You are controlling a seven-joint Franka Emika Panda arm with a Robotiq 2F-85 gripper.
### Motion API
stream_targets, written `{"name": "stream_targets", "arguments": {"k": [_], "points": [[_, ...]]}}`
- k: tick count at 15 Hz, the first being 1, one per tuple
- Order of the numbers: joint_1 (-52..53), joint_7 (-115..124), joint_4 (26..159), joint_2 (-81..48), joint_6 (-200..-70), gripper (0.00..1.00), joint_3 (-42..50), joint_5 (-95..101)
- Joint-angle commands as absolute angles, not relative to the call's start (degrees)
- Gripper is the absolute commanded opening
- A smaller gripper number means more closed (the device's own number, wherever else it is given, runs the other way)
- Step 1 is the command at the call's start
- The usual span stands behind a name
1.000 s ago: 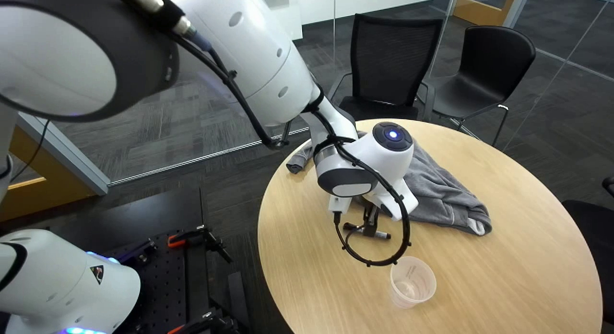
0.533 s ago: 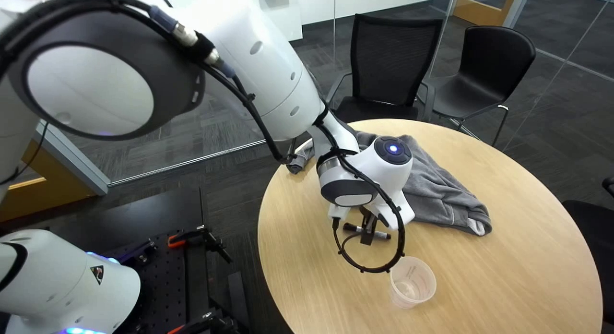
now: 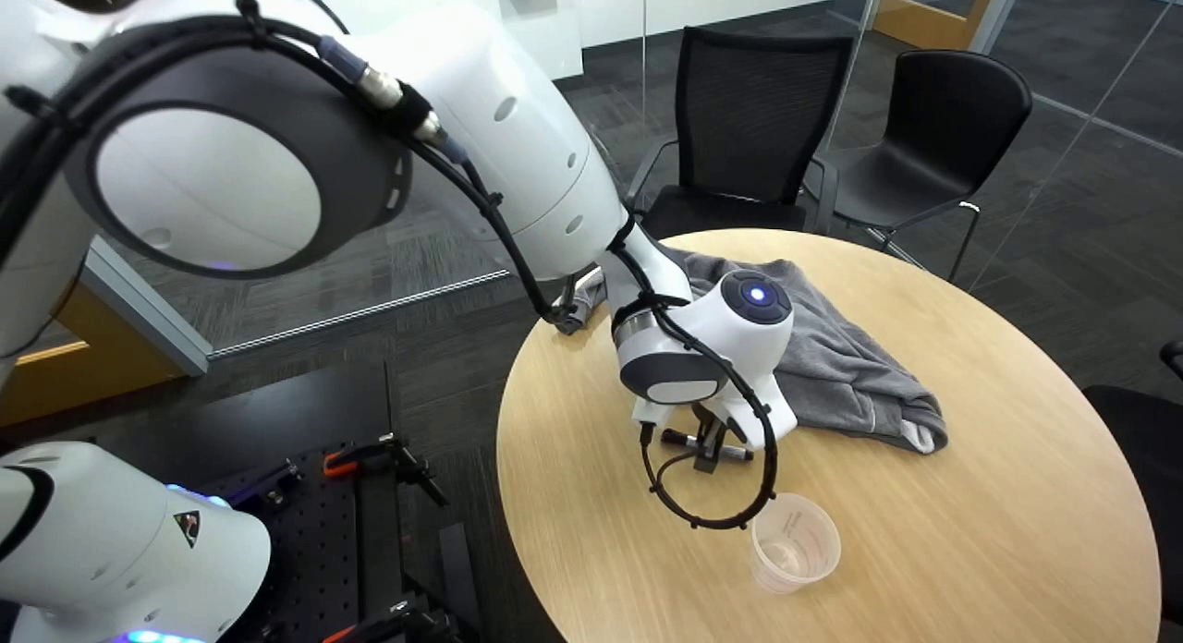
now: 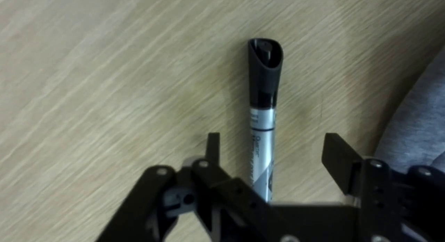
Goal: Place the black marker inside the clear cup
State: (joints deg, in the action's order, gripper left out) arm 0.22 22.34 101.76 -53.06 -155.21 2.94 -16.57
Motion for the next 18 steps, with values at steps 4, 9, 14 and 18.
{"name": "stream_targets", "arguments": {"k": [4,9,14,18], "points": [[1.5,24.5,100.5,-53.6,-154.1,0.24,4.2,-16.4],[1.2,23.1,102.9,-50.9,-154.3,0.04,3.4,-16.4],[1.2,20.1,107.1,-44.1,-150.5,0.05,2.0,-15.4],[0.8,14.6,108.9,-37.8,-141.3,0.05,1.8,-12.2]]}}
